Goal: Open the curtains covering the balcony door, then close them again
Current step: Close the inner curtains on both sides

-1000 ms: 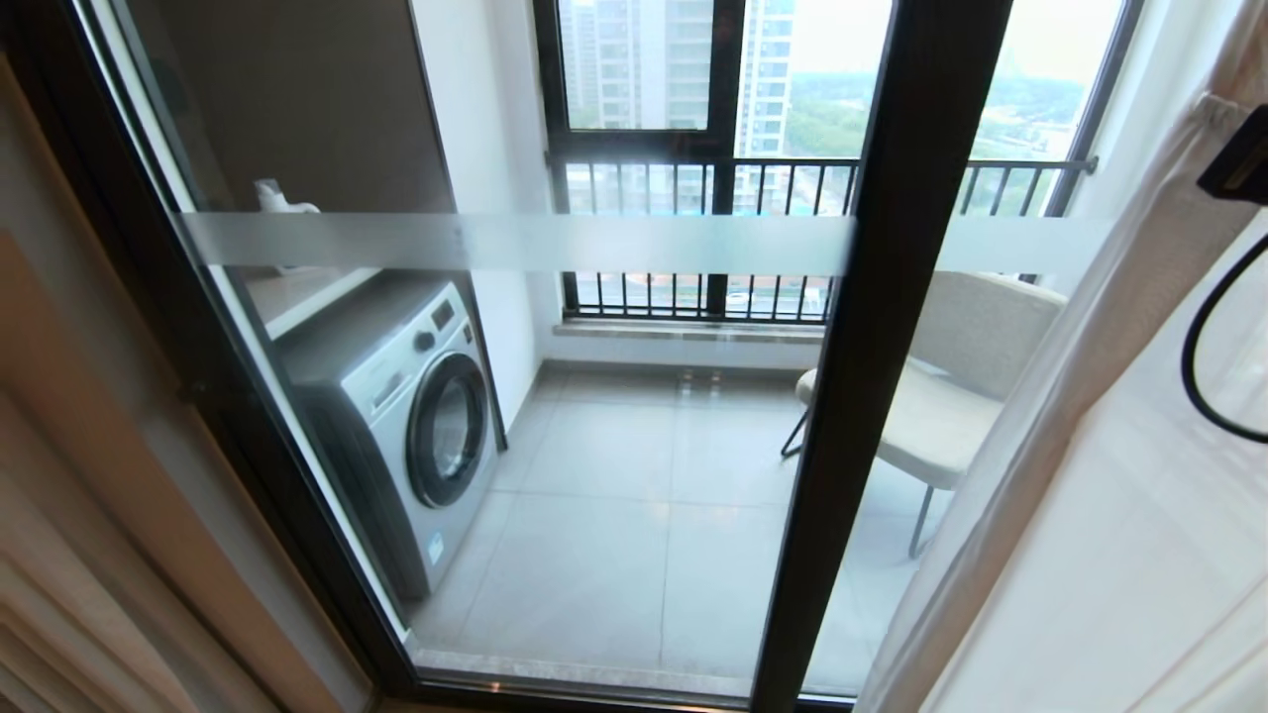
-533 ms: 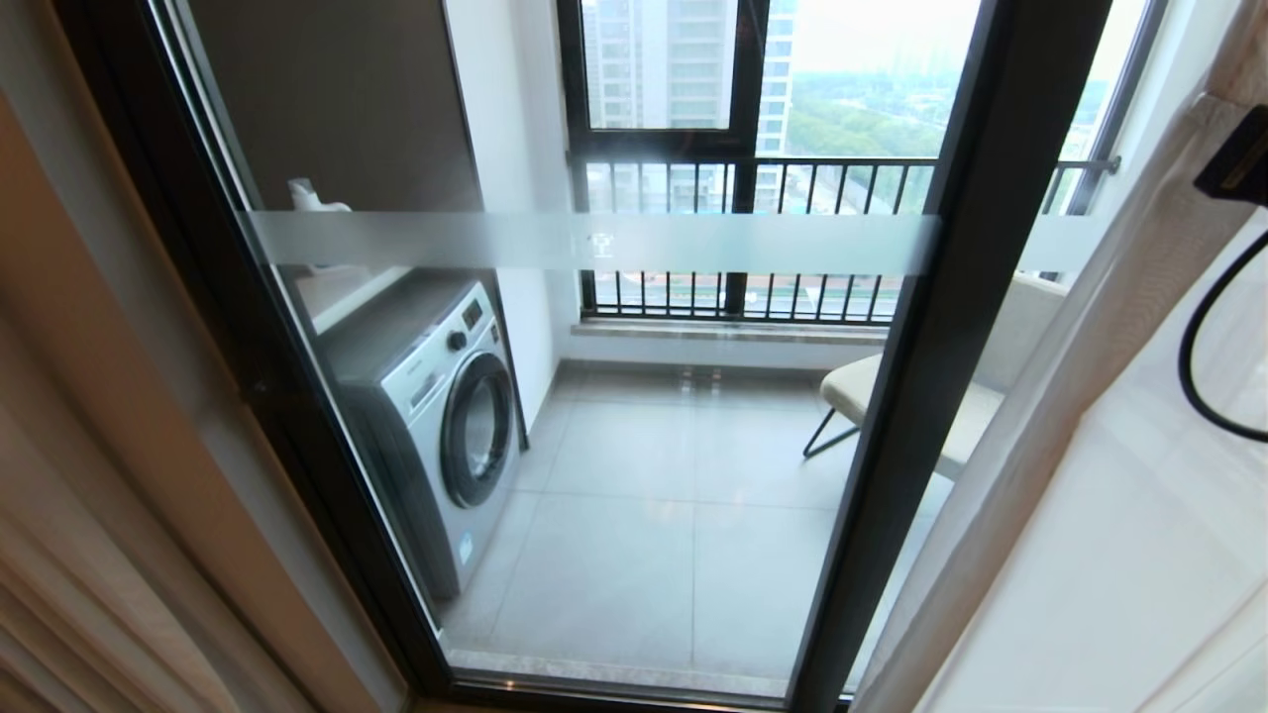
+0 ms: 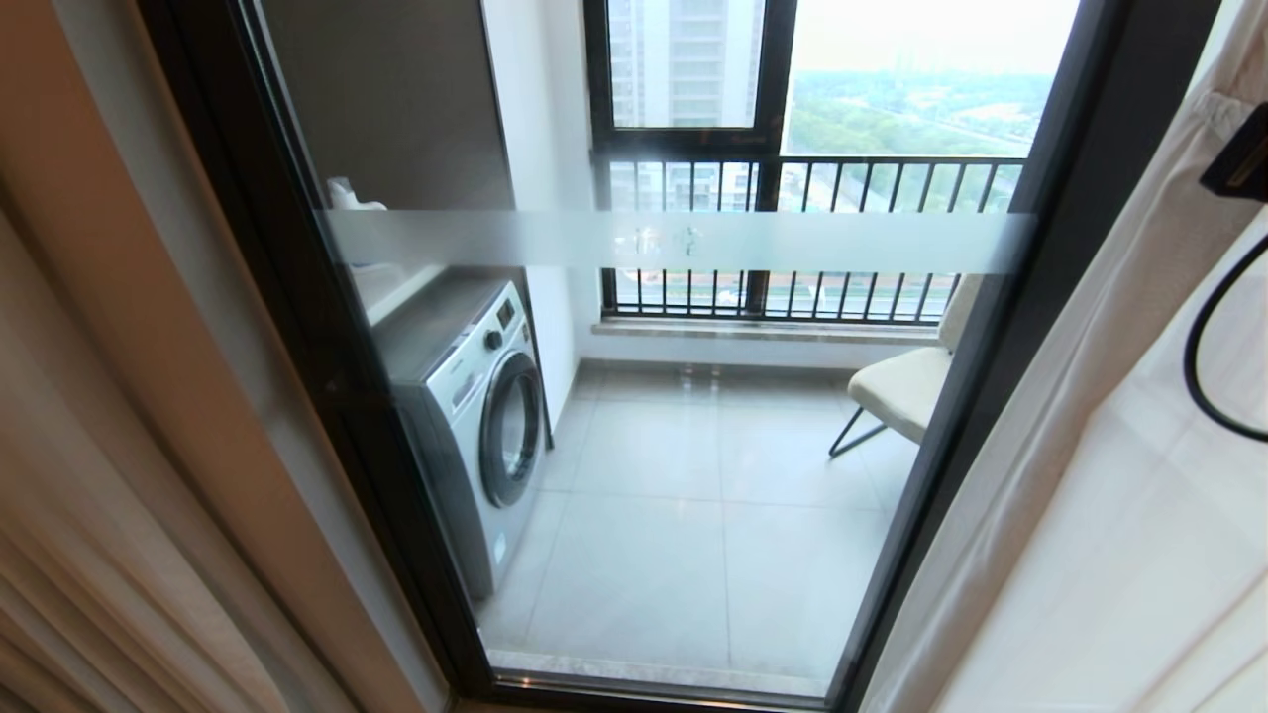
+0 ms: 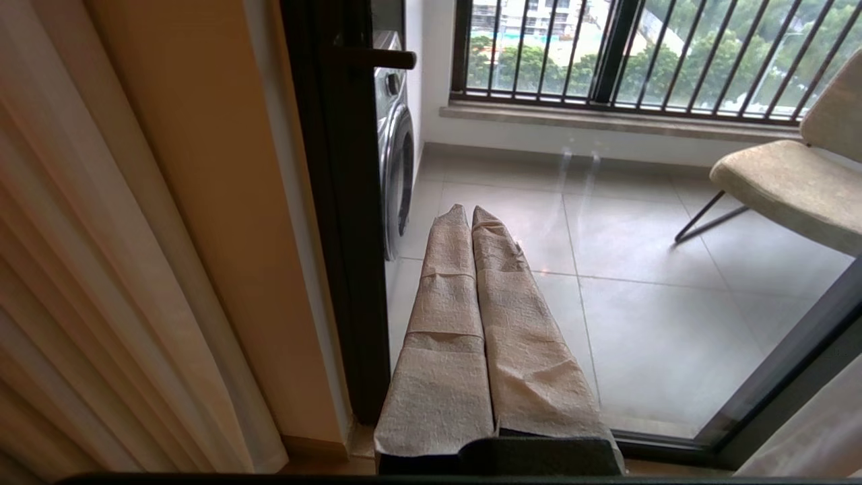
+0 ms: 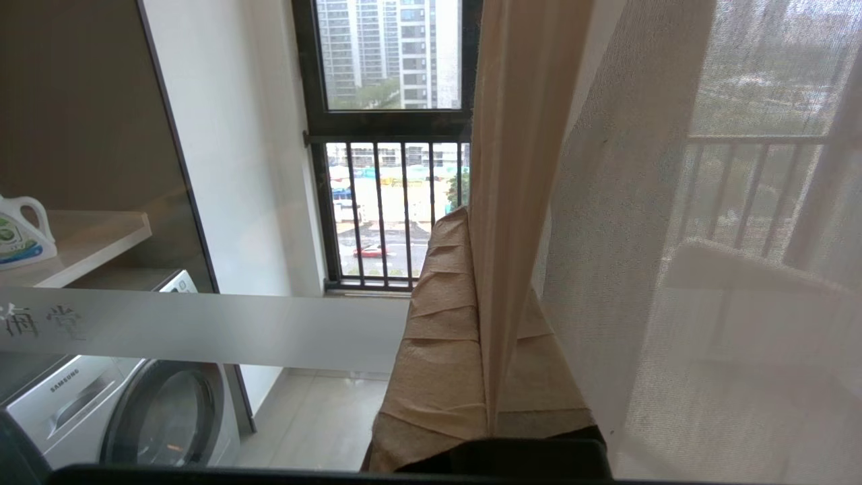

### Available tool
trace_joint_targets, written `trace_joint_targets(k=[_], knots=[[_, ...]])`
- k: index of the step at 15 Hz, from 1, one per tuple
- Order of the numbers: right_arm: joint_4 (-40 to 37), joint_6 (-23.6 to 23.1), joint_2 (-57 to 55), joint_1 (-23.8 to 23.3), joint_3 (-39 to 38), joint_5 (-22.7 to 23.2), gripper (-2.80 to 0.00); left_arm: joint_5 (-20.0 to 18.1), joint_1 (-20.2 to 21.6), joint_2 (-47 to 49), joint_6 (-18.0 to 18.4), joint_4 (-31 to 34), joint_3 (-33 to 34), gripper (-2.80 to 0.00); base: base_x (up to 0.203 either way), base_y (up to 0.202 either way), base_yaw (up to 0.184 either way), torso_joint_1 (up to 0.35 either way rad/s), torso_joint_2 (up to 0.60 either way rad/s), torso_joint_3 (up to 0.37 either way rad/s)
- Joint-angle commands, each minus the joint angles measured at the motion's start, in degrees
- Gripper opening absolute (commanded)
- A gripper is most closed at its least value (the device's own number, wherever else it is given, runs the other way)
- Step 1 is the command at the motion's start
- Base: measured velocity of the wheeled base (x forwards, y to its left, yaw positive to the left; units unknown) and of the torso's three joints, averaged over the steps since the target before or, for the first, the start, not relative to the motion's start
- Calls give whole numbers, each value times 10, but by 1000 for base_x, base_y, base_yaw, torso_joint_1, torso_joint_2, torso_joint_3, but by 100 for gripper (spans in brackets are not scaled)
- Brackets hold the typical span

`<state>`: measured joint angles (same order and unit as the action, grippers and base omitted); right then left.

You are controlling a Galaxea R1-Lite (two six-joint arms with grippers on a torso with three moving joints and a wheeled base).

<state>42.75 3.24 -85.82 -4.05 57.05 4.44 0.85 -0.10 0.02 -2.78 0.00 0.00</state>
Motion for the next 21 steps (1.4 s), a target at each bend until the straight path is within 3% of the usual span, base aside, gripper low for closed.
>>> trace_joint_targets(k=[1, 5, 15, 19, 21], knots=[[3, -5, 3, 0, 0, 0, -280, 0, 0, 0, 0, 0, 0, -280, 0, 189, 2, 6, 3, 6], [4, -16, 4, 4, -2, 1, -280, 0, 0, 0, 0, 0, 0, -280, 0, 129, 0, 6, 3, 4], [3, -33, -1, 7, -1, 1, -280, 0, 0, 0, 0, 0, 0, -280, 0, 0, 0, 0, 0, 0], [5, -54, -14, 44, -1, -6, -280, 0, 0, 0, 0, 0, 0, -280, 0, 0, 0, 0, 0, 0], [6, -63, -28, 85, 10, -53, -280, 0, 0, 0, 0, 0, 0, -280, 0, 0, 0, 0, 0, 0]])
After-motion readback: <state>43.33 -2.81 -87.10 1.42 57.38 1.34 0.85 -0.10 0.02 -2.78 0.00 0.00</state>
